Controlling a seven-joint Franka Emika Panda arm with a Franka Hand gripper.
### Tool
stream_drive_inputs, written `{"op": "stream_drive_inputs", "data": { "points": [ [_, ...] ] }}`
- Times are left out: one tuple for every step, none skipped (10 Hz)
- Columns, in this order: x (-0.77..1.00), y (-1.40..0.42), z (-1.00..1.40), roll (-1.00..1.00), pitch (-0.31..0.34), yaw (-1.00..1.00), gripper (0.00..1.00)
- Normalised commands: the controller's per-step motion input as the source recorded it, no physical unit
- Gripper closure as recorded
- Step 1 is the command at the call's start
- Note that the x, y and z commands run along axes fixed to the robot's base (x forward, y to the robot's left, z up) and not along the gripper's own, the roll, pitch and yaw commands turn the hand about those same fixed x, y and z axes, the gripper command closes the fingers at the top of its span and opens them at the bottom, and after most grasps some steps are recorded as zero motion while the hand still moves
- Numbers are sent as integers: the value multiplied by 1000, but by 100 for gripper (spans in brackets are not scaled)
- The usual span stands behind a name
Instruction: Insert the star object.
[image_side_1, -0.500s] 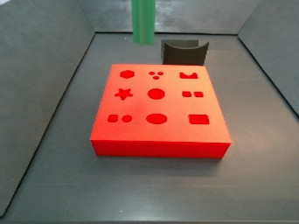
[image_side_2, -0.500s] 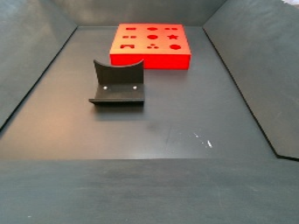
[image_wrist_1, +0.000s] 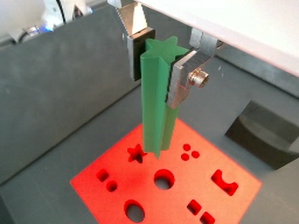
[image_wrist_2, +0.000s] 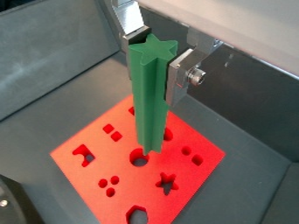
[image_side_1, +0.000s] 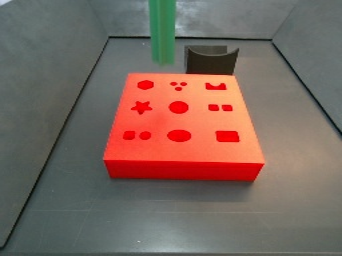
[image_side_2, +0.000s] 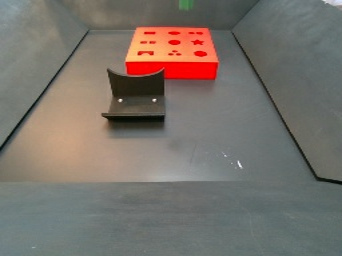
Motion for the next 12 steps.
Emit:
{"op": "stream_drive_inputs", "data": {
  "points": [
    [0,0,-663,31,-63,123,100],
    [86,-146,-220,283,50,311,100],
    [231,-169,-131,237,91,-117,100],
    [109,-20,-97,66,14,-829,100],
    [0,0,-66,80,30,-846,100],
    [-14,34,-120,47,51,-797,100],
    [-26,9,-260,0,90,-980,100],
    [-26,0,-349,-24,130,-977,100],
    [0,0,-289,-33,80,-1000,100],
    [0,0,-271,-14,51,-1000,100],
    [0,0,-286,-34,49,-1000,100],
    [0,0,-191,-40,6,-1000,100]
  ]
}}
